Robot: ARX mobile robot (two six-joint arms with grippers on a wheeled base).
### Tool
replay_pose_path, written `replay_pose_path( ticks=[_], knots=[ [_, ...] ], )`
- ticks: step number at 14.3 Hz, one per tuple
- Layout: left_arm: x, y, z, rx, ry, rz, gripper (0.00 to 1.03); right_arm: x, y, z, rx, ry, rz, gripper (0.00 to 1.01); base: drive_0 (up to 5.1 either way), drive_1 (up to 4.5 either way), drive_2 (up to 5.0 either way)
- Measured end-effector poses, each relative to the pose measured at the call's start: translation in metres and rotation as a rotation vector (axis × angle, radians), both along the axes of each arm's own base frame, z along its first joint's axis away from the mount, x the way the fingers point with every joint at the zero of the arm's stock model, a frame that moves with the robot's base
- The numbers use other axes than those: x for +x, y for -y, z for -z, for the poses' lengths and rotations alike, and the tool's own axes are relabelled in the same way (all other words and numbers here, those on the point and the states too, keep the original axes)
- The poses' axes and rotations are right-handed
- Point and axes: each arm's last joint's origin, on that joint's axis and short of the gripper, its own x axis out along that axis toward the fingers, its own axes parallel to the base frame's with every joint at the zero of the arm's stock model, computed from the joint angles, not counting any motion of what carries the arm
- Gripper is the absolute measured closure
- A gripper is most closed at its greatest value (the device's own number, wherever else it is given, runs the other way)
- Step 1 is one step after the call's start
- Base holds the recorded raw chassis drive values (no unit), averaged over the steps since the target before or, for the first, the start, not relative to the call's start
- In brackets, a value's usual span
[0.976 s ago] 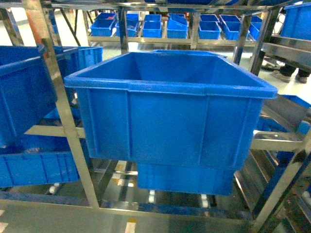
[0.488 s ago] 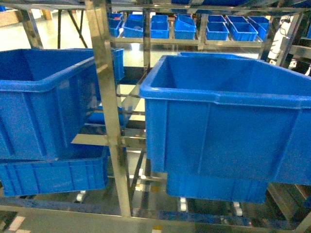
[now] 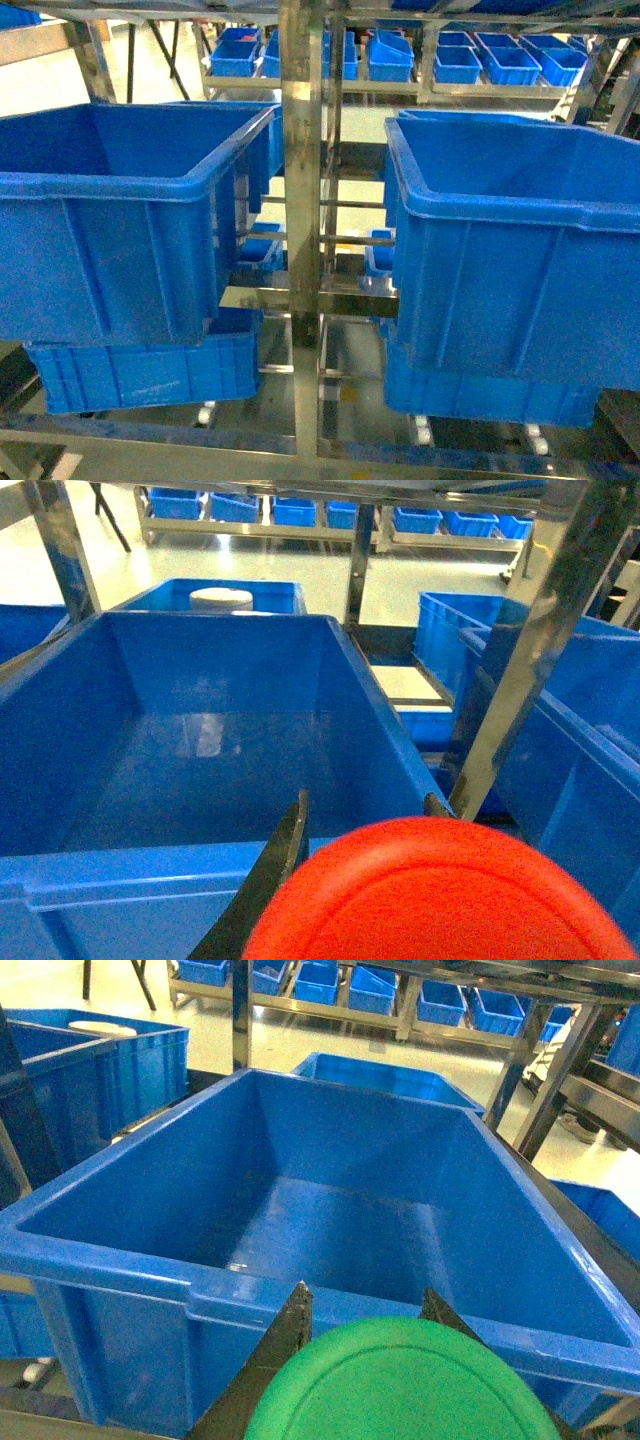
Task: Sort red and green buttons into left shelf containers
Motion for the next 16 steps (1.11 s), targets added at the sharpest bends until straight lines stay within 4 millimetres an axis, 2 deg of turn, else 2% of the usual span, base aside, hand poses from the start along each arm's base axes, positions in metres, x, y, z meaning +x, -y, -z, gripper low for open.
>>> replay_pose_path(
  ticks=[4, 5, 7, 10, 12, 14, 15, 16],
  knots=[
    [0.0, 0.0, 0.0, -0.001, 0.0, 0.006, 0.76, 0.004, -0.004, 0.0, 0.007, -0.009, -0.007, 0.75, 0.0, 0.0, 0.0],
    [0.0, 0.0, 0.0, 0.0, -0.001, 0.003, 0.76, 0.017, -0.008, -0.004, 0.037, -0.019, -0.008, 0.75, 0.0, 0.0, 0.0],
    [0.0, 0.001, 0.0, -0.001, -0.001, 0.009, 0.76, 0.057, -0.015, -0.021, 0.116, -0.021, 0.019, 0.75, 0.0, 0.0, 0.0],
    [0.0, 0.0, 0.0, 0.0, 0.0, 0.004, 0.76, 0.109, -0.027, -0.043, 0.154, -0.003, 0.042, 0.75, 0.0, 0.0, 0.0],
    [0.0, 0.0, 0.0, -0.001, 0.0, 0.005, 0.76, 0.138, -0.028, -0.034, 0.16, -0.012, 0.084, 0.75, 0.0, 0.0, 0.0],
    [0.0, 0.0, 0.0, 0.0, 0.0, 0.004, 0.76, 0.167, -0.016, -0.006, 0.141, -0.118, 0.134, 0.75, 0.0, 0.0, 0.0],
    [0.0, 0.0, 0.0, -0.001, 0.0, 0.004, 0.76, 0.176, -0.008, 0.002, 0.152, -0.145, 0.141, 0.62, 0.0, 0.0, 0.0],
    [0.0, 0.0, 0.0, -0.001, 0.0, 0.004, 0.76, 0.177, -0.003, 0.0, 0.181, -0.125, 0.159, 0.49, 0.0, 0.0, 0.0]
  ],
)
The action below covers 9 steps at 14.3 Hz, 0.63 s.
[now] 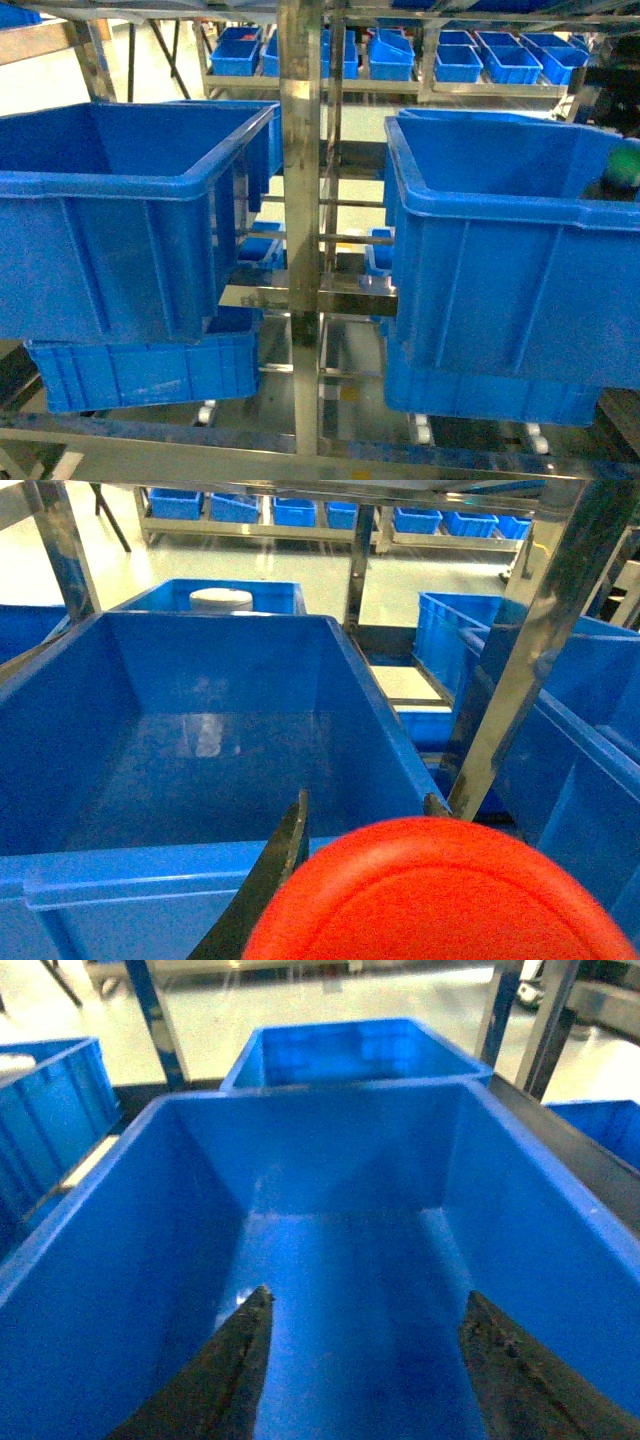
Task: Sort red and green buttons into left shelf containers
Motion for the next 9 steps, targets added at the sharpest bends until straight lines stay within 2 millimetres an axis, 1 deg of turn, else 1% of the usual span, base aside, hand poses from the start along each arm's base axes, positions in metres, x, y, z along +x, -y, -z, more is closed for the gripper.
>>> replay_pose_path(
  ticks=[1, 2, 3, 4, 5, 6, 7, 8, 9],
  knots=[
    [0.0, 0.0, 0.0, 0.0, -0.001, 0.0, 0.76, -0.002, 0.002, -0.008, 0.006, 0.05, 0.022, 0.38, 0.0, 0.0, 0.0],
    [0.0, 0.0, 0.0, 0.0, 0.0, 0.001, 0.76, -0.013, 0.003, -0.016, 0.0, 0.114, 0.048, 0.25, 0.0, 0.0, 0.0],
    [0.0, 0.0, 0.0, 0.0, -0.002, 0.0, 0.76, -0.035, 0.001, -0.024, -0.039, 0.19, 0.066, 0.13, 0.0, 0.0, 0.0],
    [0.0, 0.0, 0.0, 0.0, 0.0, 0.0, 0.76, -0.068, 0.001, -0.033, -0.09, 0.253, 0.062, 0.01, 0.0, 0.0, 0.0],
    [0.0, 0.0, 0.0, 0.0, -0.001, 0.0, 0.76, -0.108, 0.0, -0.043, -0.137, 0.289, 0.056, 0.04, 0.0, 0.0, 0.0],
    [0.0, 0.0, 0.0, 0.0, 0.0, 0.0, 0.76, -0.146, 0.003, -0.05, -0.183, 0.353, 0.101, 0.03, 0.0, 0.0, 0.0],
    [0.0, 0.0, 0.0, 0.0, 0.0, 0.0, 0.76, -0.171, 0.007, -0.053, -0.233, 0.394, 0.17, 0.03, 0.0, 0.0, 0.0],
    [0.0, 0.0, 0.0, 0.0, 0.0, 0.0, 0.76, -0.176, 0.01, -0.057, -0.256, 0.416, 0.197, 0.03, 0.0, 0.0, 0.0],
    [0.0, 0.0, 0.0, 0.0, 0.0, 0.0, 0.76, -0.174, 0.01, -0.055, -0.274, 0.395, 0.192, 0.03, 0.0, 0.0, 0.0]
  ],
)
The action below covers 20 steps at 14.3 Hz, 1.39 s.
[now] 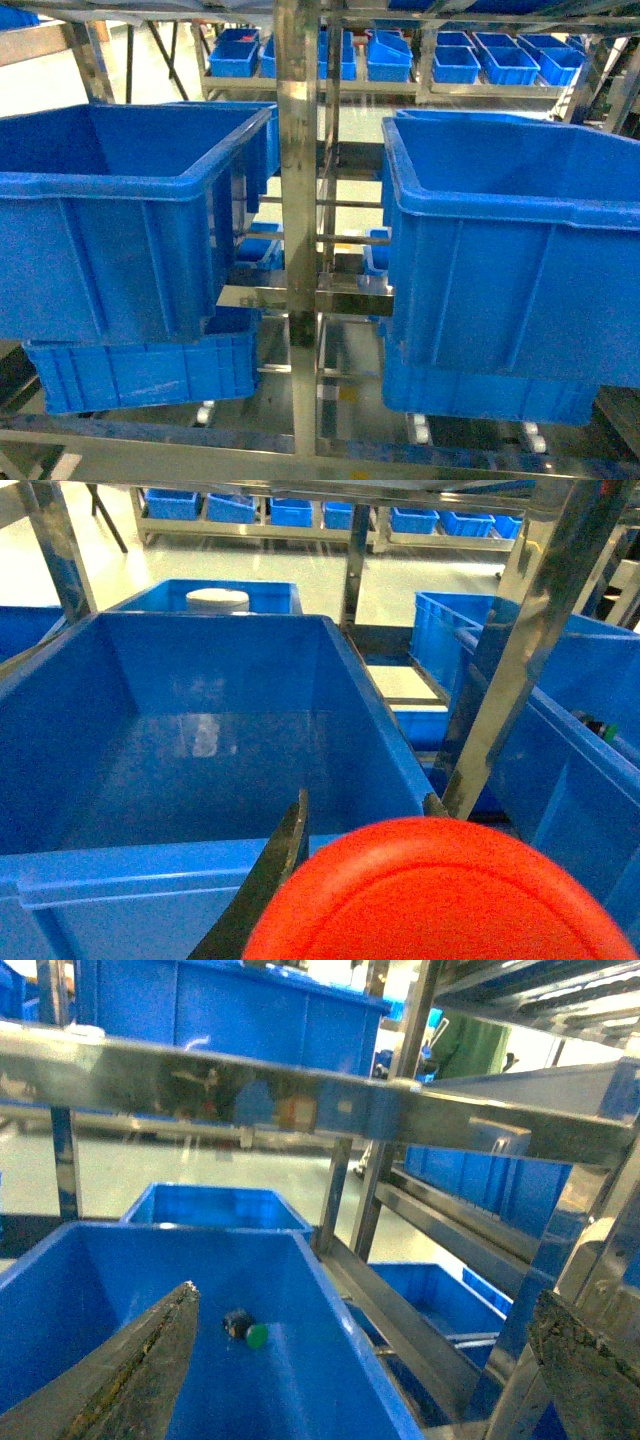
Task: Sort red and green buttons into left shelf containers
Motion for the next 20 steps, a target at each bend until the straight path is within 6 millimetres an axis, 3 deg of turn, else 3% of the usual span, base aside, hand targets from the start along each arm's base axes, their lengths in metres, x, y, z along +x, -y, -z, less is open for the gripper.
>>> replay_pose_path(
  ticks=[2, 3, 8, 10, 12, 13, 14, 16, 17, 19, 20],
  knots=[
    [0.002, -0.001, 0.001, -0.002, 0.007, 0.006, 0.76, 0.002, 0.0, 0.004, -0.014, -0.023, 0.001, 0.03, 0.0, 0.0, 0.0],
    [0.015, -0.006, 0.001, 0.003, 0.02, -0.002, 0.76, 0.002, 0.0, 0.003, -0.014, -0.02, 0.002, 0.03, 0.0, 0.0, 0.0],
    [0.127, -0.019, -0.003, 0.091, 0.03, -0.063, 0.76, 0.002, 0.0, 0.003, -0.017, -0.022, 0.002, 0.03, 0.0, 0.0, 0.0],
    [0.161, -0.023, 0.022, 0.169, -0.021, -0.082, 0.76, 0.002, 0.0, 0.003, -0.017, -0.021, 0.002, 0.03, 0.0, 0.0, 0.0],
    [0.178, -0.028, 0.049, 0.246, -0.076, -0.105, 0.76, 0.002, 0.0, 0.003, -0.017, -0.022, 0.002, 0.03, 0.0, 0.0, 0.0],
    [0.181, -0.03, 0.062, 0.272, -0.122, -0.102, 0.76, 0.002, 0.0, 0.003, -0.017, -0.021, 0.002, 0.03, 0.0, 0.0, 0.0],
    [0.181, -0.03, 0.075, 0.284, -0.199, -0.067, 0.7, 0.002, 0.0, 0.004, -0.017, -0.022, 0.002, 0.03, 0.0, 0.0, 0.0],
    [0.183, -0.026, 0.07, 0.292, -0.123, -0.074, 0.46, 0.002, 0.0, 0.003, -0.018, -0.021, 0.002, 0.03, 0.0, 0.0, 0.0],
    [0.17, -0.02, 0.046, 0.278, -0.035, -0.091, 0.31, 0.002, 0.0, 0.003, -0.018, -0.023, 0.002, 0.03, 0.0, 0.0, 0.0],
    [0.117, -0.015, -0.022, 0.14, 0.055, -0.031, 0.06, 0.002, 0.0, 0.003, -0.018, -0.022, 0.002, 0.03, 0.0, 0.0, 0.0],
    [0.079, -0.016, -0.052, 0.076, 0.104, 0.008, 0.04, 0.002, 0.0, 0.004, -0.018, -0.023, 0.002, 0.03, 0.0, 0.0, 0.0]
  ],
)
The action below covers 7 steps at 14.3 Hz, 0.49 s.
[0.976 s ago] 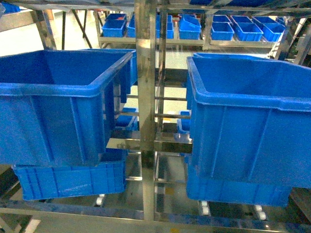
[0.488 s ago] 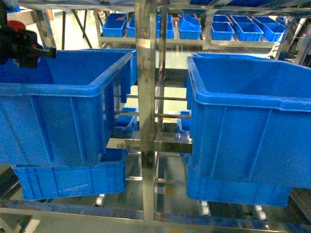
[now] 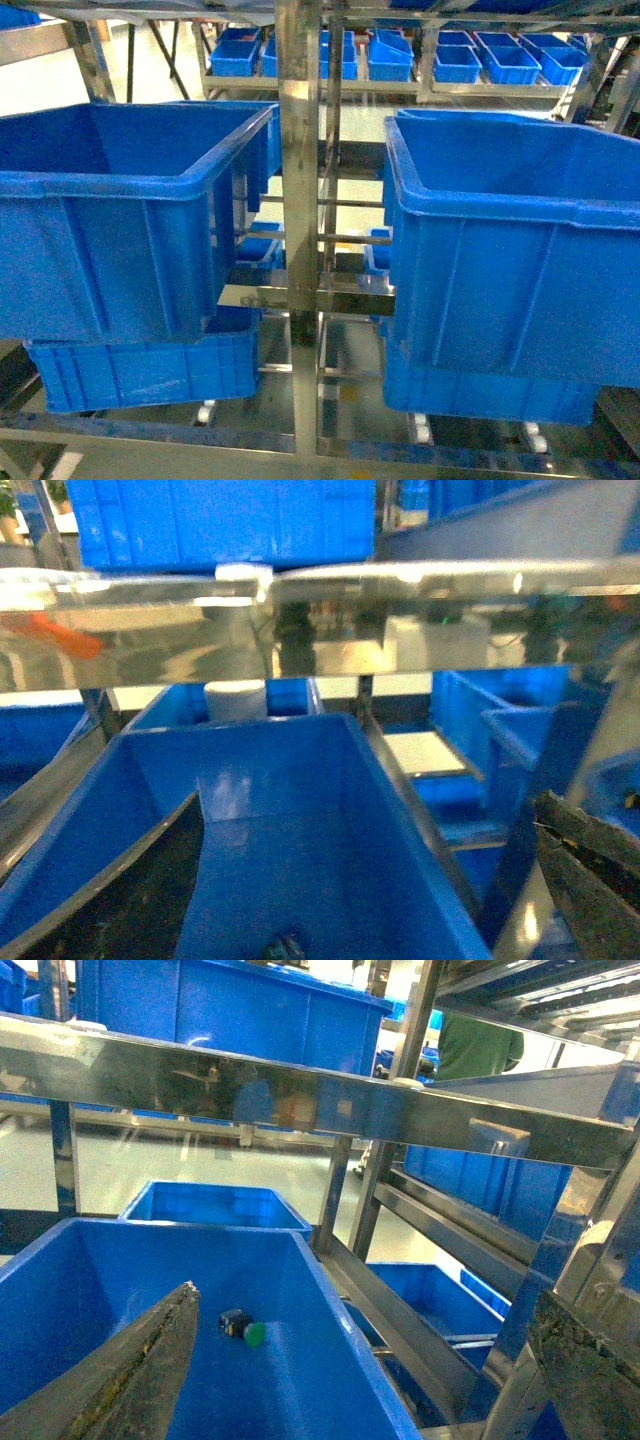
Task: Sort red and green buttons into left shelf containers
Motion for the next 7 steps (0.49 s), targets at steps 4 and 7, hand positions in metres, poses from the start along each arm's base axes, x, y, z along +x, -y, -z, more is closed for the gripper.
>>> replay_pose_path(
  ticks=[4, 7],
  knots=[
    [-0.12, 0.004, -0.011, -0.044, 0.003, 0.1, 0.05, 0.0, 0.0, 0.0, -0.002, 0.0, 0.0, 0.03, 0.0, 0.0, 0.0],
    [-0.121, 0.004, -0.016, -0.049, 0.026, 0.099, 0.05, -0.001, 0.002, 0.001, 0.008, -0.045, -0.049, 0.07, 0.0, 0.0, 0.0]
  ],
)
